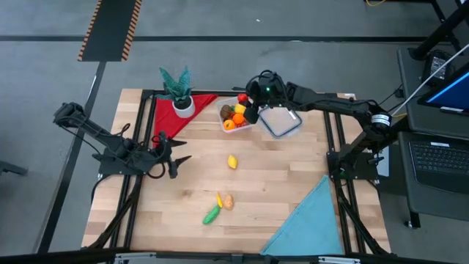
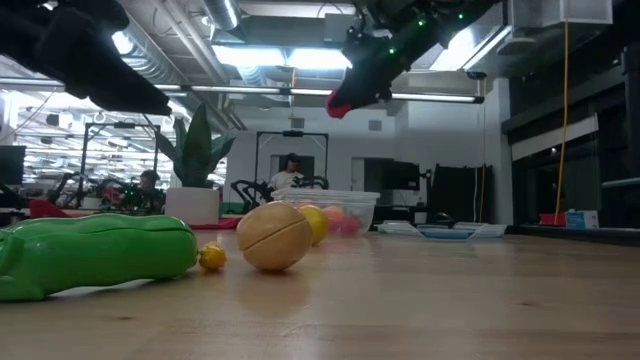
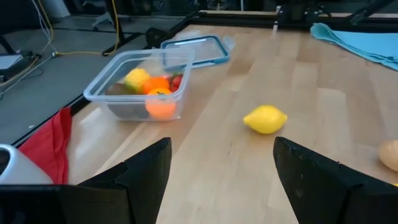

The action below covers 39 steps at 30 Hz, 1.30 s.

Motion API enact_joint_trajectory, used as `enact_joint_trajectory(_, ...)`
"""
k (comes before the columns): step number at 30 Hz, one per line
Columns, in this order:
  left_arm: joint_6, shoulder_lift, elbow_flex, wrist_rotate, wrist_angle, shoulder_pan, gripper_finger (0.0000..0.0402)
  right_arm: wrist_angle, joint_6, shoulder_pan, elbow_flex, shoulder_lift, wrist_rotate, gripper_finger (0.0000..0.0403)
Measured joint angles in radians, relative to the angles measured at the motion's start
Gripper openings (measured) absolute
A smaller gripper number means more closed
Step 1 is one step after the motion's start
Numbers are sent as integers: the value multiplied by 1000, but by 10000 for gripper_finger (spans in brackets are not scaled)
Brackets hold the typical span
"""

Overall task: Pick and placing Produce into tupperware
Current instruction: Put the red strawberry into the transparent container

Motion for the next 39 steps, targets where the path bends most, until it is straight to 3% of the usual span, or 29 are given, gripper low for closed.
enact_joint_trajectory(9,-3,0,0,5,-3,6,273,-49,13,-3,16,10,0,178)
enact_joint_trajectory(39,-4,0,0,6,-12,5,273,-85,21,-24,15,283,0,178)
